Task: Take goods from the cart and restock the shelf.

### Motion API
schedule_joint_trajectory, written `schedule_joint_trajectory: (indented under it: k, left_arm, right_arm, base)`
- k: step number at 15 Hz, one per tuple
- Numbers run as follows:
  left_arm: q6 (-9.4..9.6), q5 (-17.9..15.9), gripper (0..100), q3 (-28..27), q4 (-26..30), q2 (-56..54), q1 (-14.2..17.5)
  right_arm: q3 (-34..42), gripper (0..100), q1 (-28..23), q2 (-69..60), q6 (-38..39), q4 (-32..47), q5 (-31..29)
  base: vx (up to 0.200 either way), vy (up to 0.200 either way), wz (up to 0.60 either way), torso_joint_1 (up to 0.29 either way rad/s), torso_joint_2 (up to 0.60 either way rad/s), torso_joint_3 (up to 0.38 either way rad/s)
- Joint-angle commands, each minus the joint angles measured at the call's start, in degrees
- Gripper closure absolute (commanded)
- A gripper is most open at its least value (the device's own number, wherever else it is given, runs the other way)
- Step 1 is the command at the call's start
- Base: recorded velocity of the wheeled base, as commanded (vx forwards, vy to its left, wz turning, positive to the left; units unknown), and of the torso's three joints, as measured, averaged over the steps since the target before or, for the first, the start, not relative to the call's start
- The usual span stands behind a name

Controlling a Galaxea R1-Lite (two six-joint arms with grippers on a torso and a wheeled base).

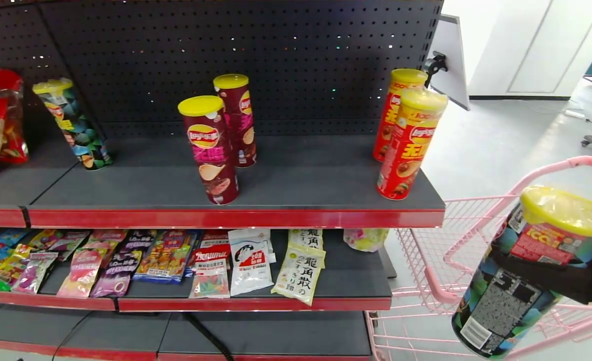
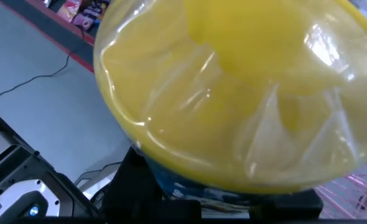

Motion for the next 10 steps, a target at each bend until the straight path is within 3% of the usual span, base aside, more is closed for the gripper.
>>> schedule_joint_trajectory:
  k: [1, 3, 5, 10]
  left_arm:
    - [0.01, 0.02, 0, 0.06, 0.03, 0.14, -0.05]
    - [-0.08, -0.15, 0, 0.15, 0.03, 0.06, -0.05]
    - [-0.08, -0.07, 0, 0.15, 0.03, 0.06, -0.05]
    - [0.01, 0.02, 0, 0.23, 0.03, -0.82, -0.05]
  right_arm:
    - [0.67, 100, 0.01, 0.22, -0.46, -0.24, -0.01]
    - [0.85, 100, 0.36, -1.10, -0.72, -0.59, 1.40]
    - [0.93, 100, 1.59, -1.89, 0.51, -0.50, 6.15]
    - [1.02, 100, 3.61, -1.98, 0.16, -0.50, 6.23]
  base:
    - [0.000, 0.000, 0.00, 0.000, 0.00, 0.000]
    - [0.000, 0.000, 0.00, 0.000, 0.00, 0.000]
    - [0.000, 0.200, 0.00, 0.002, 0.00, 0.007]
    - [0.000, 0.200, 0.00, 0.001, 0.00, 0.000]
